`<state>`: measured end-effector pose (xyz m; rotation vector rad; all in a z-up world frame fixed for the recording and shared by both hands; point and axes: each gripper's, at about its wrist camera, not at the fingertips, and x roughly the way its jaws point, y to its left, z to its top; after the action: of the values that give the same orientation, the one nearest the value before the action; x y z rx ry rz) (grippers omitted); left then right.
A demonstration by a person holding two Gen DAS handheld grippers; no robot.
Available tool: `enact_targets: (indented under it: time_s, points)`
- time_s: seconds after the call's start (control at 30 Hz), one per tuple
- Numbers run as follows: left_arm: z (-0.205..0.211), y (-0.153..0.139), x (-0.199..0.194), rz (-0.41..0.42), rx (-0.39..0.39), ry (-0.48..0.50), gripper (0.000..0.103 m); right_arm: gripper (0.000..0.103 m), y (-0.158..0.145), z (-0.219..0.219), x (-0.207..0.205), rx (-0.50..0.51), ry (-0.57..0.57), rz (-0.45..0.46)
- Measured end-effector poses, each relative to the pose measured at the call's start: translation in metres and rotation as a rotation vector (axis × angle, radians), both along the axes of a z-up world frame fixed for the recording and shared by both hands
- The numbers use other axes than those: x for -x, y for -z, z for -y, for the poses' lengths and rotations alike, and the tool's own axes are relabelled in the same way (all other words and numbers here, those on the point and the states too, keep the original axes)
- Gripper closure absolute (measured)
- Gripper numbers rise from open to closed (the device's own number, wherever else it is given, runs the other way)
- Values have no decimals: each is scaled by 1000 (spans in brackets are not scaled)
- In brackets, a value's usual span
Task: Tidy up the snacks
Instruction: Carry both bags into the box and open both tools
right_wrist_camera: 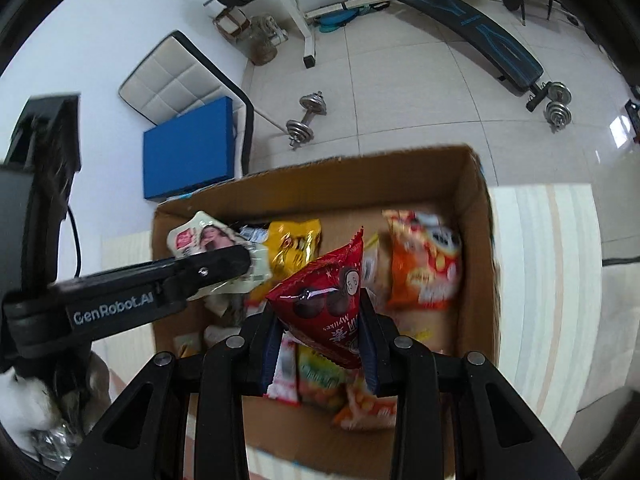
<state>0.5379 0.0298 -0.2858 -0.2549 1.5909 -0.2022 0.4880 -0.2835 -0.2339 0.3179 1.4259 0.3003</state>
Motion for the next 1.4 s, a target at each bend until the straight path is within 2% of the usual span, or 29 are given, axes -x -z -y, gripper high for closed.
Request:
enact_targets:
  time_s: [0.3, 0.33, 0.37, 0.4, 0.43, 0.6, 0.73, 0.9, 1.1, 1.4]
  points:
    - [14, 25, -22, -67, -13, 54, 68, 63, 41, -13, -36, 29, -53, -46]
    - [13, 27, -23, -71, -17, 45, 60, 60, 44, -13, -38, 39, -62, -54]
    - [13, 29, -23, -75, -21, 48, 37, 47, 46, -14, -39, 63, -73, -57]
    - [13, 30, -24, -78, -22, 45, 24, 31, 47, -15, -39, 95, -84, -56]
    - [13, 31, -23, -72, -22, 46, 11, 25, 49, -14, -39, 112, -85, -57]
    - [13, 30, -19, -49, -39, 57, 11, 15, 46, -7, -37, 120, -73, -65]
    - [11, 21, -7, -22, -54, 63, 10, 15, 38, -2, -31, 159, -62, -64]
    - [2, 5, 19, 63, -122, 55, 10, 15, 26, 3, -6, 205, -34, -81]
    - [-13, 0, 64, 103, -156, 21, 10, 12, 24, 0, 33, 258, -39, -83]
    - [-29, -17, 115, 177, -192, -31, 10, 11, 4, -7, 85, 309, -26, -23]
